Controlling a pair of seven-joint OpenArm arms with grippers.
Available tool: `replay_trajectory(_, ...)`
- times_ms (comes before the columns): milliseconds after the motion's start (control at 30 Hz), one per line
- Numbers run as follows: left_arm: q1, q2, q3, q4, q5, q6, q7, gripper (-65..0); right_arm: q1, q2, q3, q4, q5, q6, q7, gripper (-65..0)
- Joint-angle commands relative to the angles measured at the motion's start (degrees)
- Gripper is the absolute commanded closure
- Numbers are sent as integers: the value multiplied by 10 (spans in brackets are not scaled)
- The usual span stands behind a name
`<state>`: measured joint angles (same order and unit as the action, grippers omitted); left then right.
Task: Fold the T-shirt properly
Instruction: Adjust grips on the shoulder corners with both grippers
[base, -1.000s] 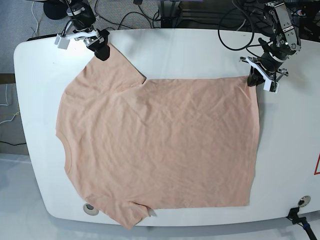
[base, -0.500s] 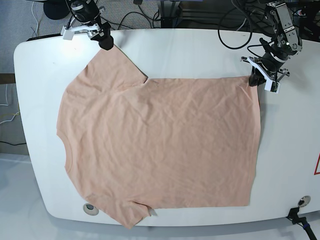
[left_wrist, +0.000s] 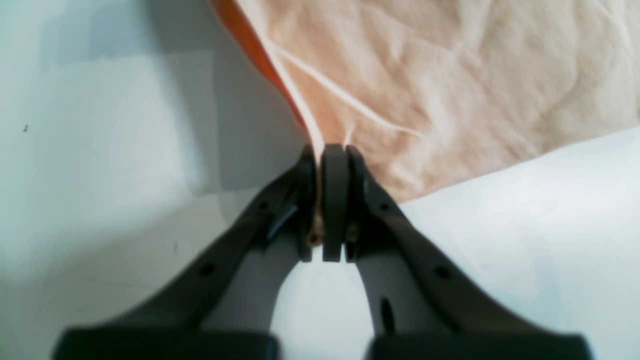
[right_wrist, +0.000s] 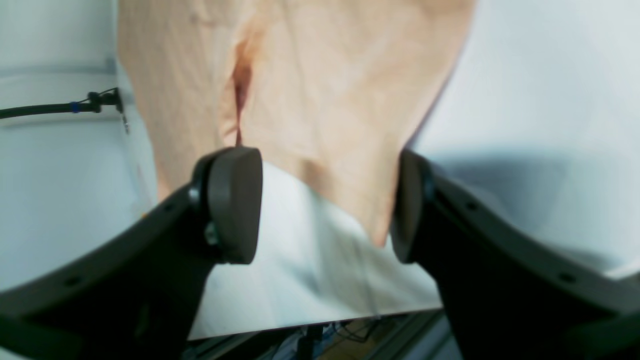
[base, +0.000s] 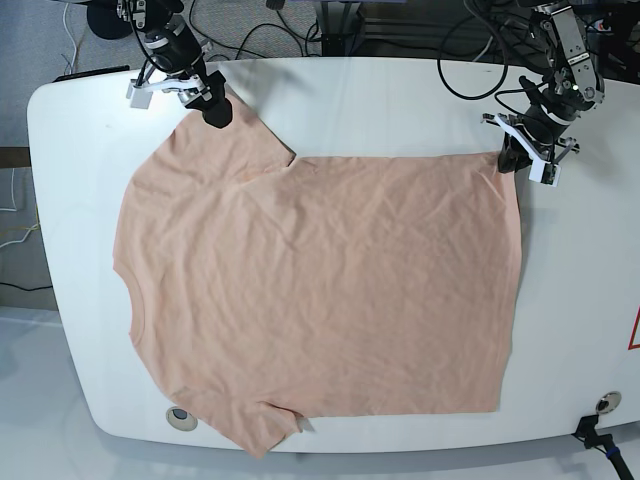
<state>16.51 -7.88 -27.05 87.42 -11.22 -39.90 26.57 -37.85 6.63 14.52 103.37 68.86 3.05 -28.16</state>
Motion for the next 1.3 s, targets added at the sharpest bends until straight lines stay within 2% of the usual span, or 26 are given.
replay_trajectory(0,-1,-7,-2,10,-6,-1,-8,0,4,-2,2,0,4,7,-1,-373)
replay_trajectory(100,-1,-7,-2,9,-6,-1,-9,0,6,-8,2,-10,3,7,-5,-371)
replay_trajectory(167,-1,-7,-2,9,-6,-1,-9,0,8,-6,2,-11,3,8,-7,-333)
replay_trajectory(433,-2,-7,-2,9,-5,-1,-9,0,28,-3,2,-10,0,10,-9,0)
replay_trajectory(533,-3,-7,-2,9,0,-1,-9,0,32,11,2,-8,0,10,-9,0)
replay_trajectory(633,-3,-6,-2,9,24,-1,-11,0,32,11,5,-8,-1,10,-9,0)
replay_trajectory(867,1,-7,-2,12,25,-1,-12,0,-1,12,4,21,-1,9,-9,0)
replay_trajectory(967,29,-25,-2,41,24,-1,-12,0,-27,9,4,53,-1,7,-9,0)
replay_trajectory(1267,118,-26,-2,133,23,-1,-10,0,-105,9,2,93,3,7,-9,0)
